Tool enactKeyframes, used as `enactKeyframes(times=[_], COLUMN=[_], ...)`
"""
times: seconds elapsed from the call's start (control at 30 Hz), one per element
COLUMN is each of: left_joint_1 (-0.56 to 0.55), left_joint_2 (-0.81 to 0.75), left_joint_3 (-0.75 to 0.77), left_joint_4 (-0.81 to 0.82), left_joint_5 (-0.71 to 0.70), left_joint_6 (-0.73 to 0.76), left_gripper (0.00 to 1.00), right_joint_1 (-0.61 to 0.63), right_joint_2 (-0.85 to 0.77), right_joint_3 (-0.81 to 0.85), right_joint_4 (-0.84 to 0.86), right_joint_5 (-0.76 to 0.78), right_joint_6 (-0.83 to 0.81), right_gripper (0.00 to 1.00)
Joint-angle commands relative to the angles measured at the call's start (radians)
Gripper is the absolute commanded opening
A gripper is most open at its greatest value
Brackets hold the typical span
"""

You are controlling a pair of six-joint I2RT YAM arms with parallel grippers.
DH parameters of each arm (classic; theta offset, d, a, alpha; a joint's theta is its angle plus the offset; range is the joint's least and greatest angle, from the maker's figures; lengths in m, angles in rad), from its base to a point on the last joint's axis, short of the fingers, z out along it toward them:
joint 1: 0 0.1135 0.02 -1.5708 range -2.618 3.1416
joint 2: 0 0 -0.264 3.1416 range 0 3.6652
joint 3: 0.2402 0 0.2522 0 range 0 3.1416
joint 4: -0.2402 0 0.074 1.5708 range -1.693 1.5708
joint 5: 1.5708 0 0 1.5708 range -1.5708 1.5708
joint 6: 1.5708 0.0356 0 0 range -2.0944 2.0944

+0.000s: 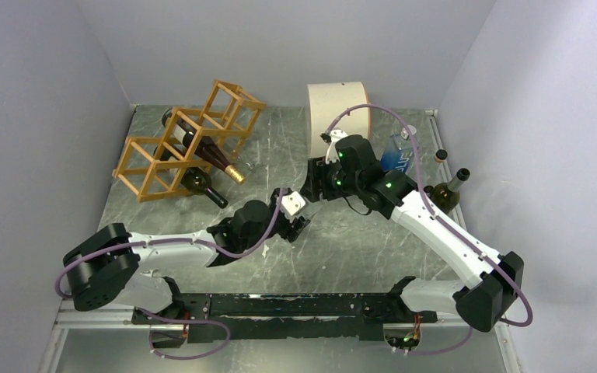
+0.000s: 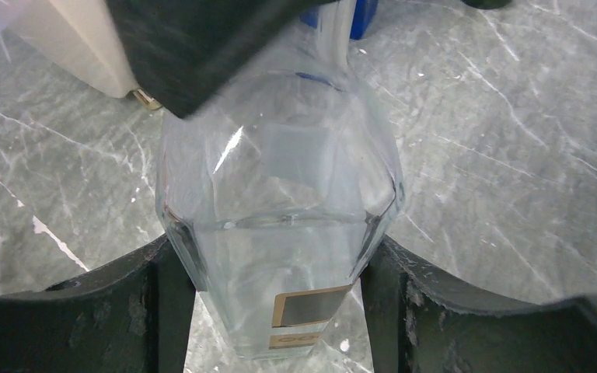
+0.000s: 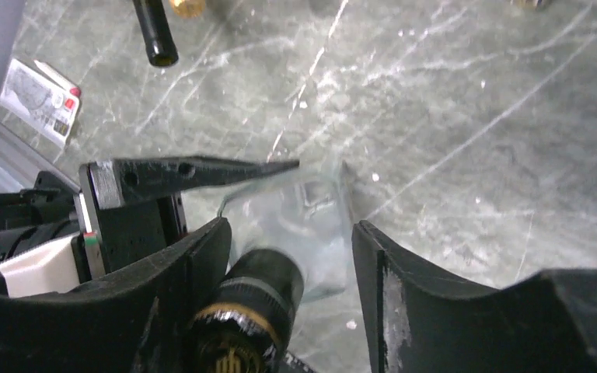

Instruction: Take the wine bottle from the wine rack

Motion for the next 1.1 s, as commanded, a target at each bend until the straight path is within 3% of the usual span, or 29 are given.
enactKeyframes(times=[0.0, 0.13, 0.23, 0.33, 0.5, 0.63, 0.7, 0.77, 0.8, 0.83, 0.87, 0.9, 0.93, 1.07], left_joint_1=[-0.010, -0.011, -0.010, -0.010, -0.010, -0.010, -0.010, -0.010, -0.011, -0.010, -0.011, -0.010, -0.010, -0.010], left_joint_2=[-0.053, -0.064, -0.075, -0.077, -0.066, -0.049, -0.042, -0.042, -0.045, -0.052, -0.061, -0.071, -0.081, -0.139], left_joint_3=[-0.018, 0.002, 0.004, 0.006, 0.022, 0.054, 0.078, 0.093, 0.094, 0.098, 0.103, 0.109, 0.116, 0.142], left_joint_4=[0.051, 0.006, -0.002, -0.010, -0.031, -0.072, -0.106, -0.126, -0.129, -0.134, -0.147, -0.167, -0.189, -0.290], left_joint_5=[0.046, 0.046, 0.046, 0.033, 0.056, 0.052, 0.061, 0.064, 0.056, 0.041, 0.026, 0.014, 0.004, 0.020], left_joint_6=[-0.075, -0.075, -0.083, -0.099, -0.122, -0.145, -0.149, -0.152, -0.161, -0.173, -0.189, -0.206, -0.224, -0.268], left_gripper=[0.09, 0.08, 0.09, 0.08, 0.08, 0.08, 0.08, 0.11, 0.21, 0.34, 0.54, 0.94, 0.99, 0.98], right_joint_1=[0.002, 0.001, 0.002, 0.001, 0.001, 0.001, 0.001, 0.001, 0.001, 0.001, 0.001, 0.001, 0.001, 0.001], right_joint_2=[-0.011, 0.023, 0.031, 0.019, -0.033, -0.059, -0.074, -0.087, -0.092, -0.098, -0.105, -0.114, -0.127, -0.231], right_joint_3=[-0.040, -0.038, -0.047, -0.066, -0.125, -0.164, -0.181, -0.198, -0.185, -0.179, -0.154, -0.135, -0.121, -0.118], right_joint_4=[0.200, 0.233, 0.244, 0.242, 0.241, 0.231, 0.262, 0.291, 0.290, 0.282, 0.267, 0.244, 0.218, 0.140], right_joint_5=[0.017, -0.006, -0.036, -0.039, -0.043, -0.035, -0.057, -0.056, -0.039, -0.010, 0.021, 0.067, 0.122, 0.368], right_joint_6=[0.022, 0.028, 0.036, 0.044, 0.047, 0.065, 0.076, 0.080, 0.080, 0.079, 0.078, 0.081, 0.091, 0.116], right_gripper=[0.66, 0.66, 0.56, 0.53, 0.60, 0.59, 0.49, 0.26, 0.11, 0.03, 0.00, 0.00, 0.00, 0.00])
